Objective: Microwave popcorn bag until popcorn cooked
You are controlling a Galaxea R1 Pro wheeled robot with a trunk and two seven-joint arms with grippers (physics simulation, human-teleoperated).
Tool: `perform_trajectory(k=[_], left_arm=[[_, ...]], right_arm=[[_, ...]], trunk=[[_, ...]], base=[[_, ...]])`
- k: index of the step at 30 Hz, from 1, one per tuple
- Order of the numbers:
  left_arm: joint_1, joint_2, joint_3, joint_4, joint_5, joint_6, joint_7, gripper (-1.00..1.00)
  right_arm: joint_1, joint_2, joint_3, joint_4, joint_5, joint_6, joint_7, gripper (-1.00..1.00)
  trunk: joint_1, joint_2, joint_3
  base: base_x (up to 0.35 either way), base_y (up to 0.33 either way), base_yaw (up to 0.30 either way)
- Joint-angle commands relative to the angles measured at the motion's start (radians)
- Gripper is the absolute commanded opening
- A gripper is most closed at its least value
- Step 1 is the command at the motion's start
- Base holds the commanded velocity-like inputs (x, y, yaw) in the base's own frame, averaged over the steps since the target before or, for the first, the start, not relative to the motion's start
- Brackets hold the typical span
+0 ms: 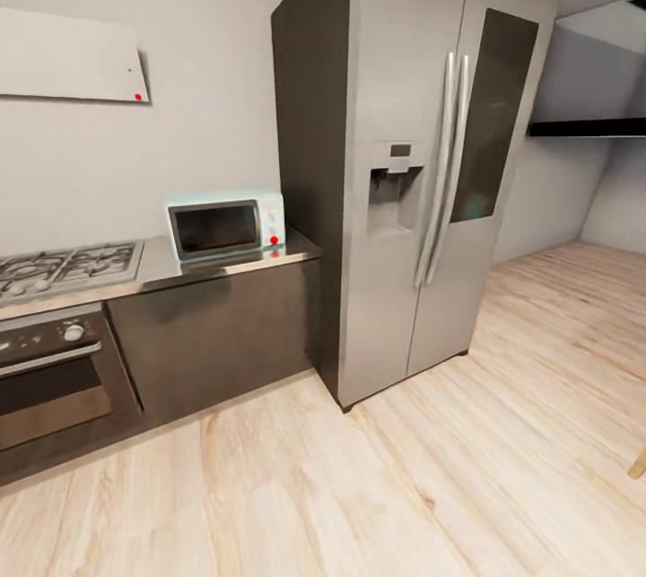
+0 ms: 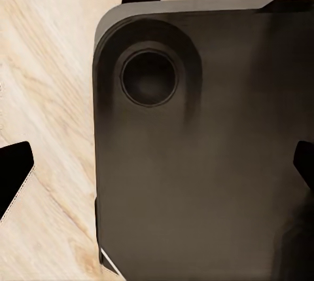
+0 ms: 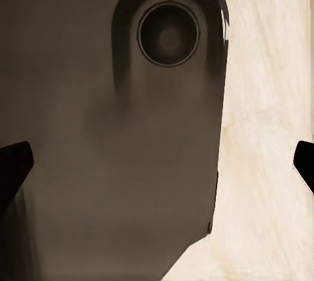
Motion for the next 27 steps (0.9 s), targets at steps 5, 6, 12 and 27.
perform_trajectory(k=[5,6,12,27], left_arm=[[0.0,0.0,0.0,0.0,0.003,-0.003,0.001,1.0],[0.0,0.0,0.0,0.0,0.003,-0.003,0.001,1.0],[0.0,0.002,0.002,0.0,0.003,-0.003,0.001,1.0],[0.0,0.003,0.002,0.0,0.003,-0.01,0.002,1.0]], right_arm=[[0.0,0.0,0.0,0.0,0.001,-0.003,0.0,1.0],[0.0,0.0,0.0,0.0,0.001,-0.003,0.0,1.0],[0.0,0.0,0.0,0.0,0.001,-0.003,0.0,1.0],[0.0,0.0,0.0,0.0,0.001,-0.003,0.0,1.0]], trunk=[[0.001,0.0,-0.001],[0.001,0.0,-0.001],[0.001,0.0,-0.001],[0.001,0.0,-0.001]], base=[[0.322,0.0,0.0],[0.322,0.0,0.0],[0.322,0.0,0.0],[0.322,0.0,0.0]])
